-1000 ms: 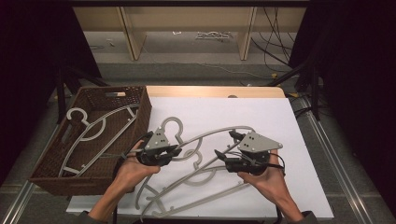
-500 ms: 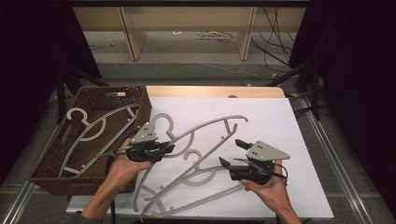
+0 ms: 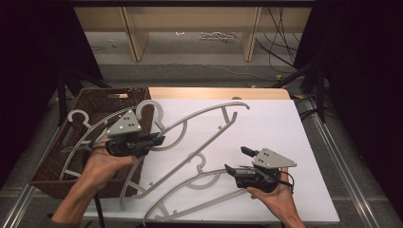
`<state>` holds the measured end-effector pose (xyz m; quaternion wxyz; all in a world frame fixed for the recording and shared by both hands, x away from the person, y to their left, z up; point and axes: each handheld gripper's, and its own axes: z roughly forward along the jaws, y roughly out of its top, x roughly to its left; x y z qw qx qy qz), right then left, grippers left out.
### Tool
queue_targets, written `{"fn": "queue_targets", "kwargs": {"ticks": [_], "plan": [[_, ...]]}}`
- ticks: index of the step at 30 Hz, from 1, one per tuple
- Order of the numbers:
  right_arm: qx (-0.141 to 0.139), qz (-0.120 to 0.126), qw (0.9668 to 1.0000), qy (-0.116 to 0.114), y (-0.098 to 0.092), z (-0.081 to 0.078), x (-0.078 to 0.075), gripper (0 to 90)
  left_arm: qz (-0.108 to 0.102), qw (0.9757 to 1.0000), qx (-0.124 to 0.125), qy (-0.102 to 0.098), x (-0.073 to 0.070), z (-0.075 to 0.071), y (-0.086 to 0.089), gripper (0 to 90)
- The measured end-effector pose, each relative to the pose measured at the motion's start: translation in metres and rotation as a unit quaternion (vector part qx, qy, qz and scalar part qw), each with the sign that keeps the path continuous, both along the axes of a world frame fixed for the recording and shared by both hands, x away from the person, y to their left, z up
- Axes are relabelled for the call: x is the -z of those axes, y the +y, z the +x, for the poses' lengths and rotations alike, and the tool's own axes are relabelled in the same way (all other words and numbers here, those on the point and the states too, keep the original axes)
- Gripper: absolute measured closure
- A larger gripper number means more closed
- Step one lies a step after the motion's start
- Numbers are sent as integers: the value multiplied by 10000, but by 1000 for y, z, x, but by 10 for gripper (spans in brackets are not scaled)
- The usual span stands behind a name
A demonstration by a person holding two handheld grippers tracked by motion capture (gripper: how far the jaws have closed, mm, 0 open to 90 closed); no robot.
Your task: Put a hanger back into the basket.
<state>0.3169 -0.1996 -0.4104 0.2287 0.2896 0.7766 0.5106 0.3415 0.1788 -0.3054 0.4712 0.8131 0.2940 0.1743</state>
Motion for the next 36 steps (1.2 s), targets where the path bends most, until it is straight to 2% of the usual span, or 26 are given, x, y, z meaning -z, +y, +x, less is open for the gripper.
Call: {"fn": "queue_targets", "kwargs": {"ticks": [2,5,6,7,8,9,11,12,16,17,19,21,23,26,27,30,36], "plan": [[16,3,10000,42,0,0,2,226,76,9998,-127,-151,-8,3,8,821],[-1,-13,10000,42,0,-1,3,225,104,9993,-315,-196,-17,11,22,821],[-1,-13,10000,42,0,-1,3,225,177,9990,-341,-218,-20,13,27,821],[0,-5,10000,41,0,-1,3,225,112,9985,-484,-237,-22,15,32,820],[4,11,10000,49,0,-1,3,224,167,9983,-511,-236,-24,18,38,820],[8,18,10000,60,0,-1,2,222,94,9978,-602,-258,-26,21,41,821],[36,31,10000,45,0,0,4,220,121,9965,-803,-205,-29,24,51,821],[17,23,10000,62,0,0,4,220,174,9959,-862,-229,-30,26,56,820],[-13,17,10000,83,1,0,5,207,75,9940,-1041,-318,-32,35,74,821],[-8,7,9999,106,1,0,6,206,135,9923,-1184,-333,-33,36,79,820],[-2,69,9999,96,2,1,7,194,179,9909,-1274,-386,-33,42,87,820],[7,14,9999,135,1,1,6,193,245,9867,-1564,-362,-31,49,99,821],[20,27,9999,117,1,1,7,194,327,9841,-1706,-377,-29,54,106,821],[27,30,9999,113,2,1,7,194,394,9803,-1914,-292,-23,62,116,820],[23,18,9999,113,2,1,8,195,481,9790,-1960,-290,-21,64,120,820],[26,21,9999,146,0,2,8,195,490,9746,-2173,-222,-13,71,130,821],[52,6,9998,172,-2,2,8,197,424,9699,-2387,-212,3,77,146,820]]}}
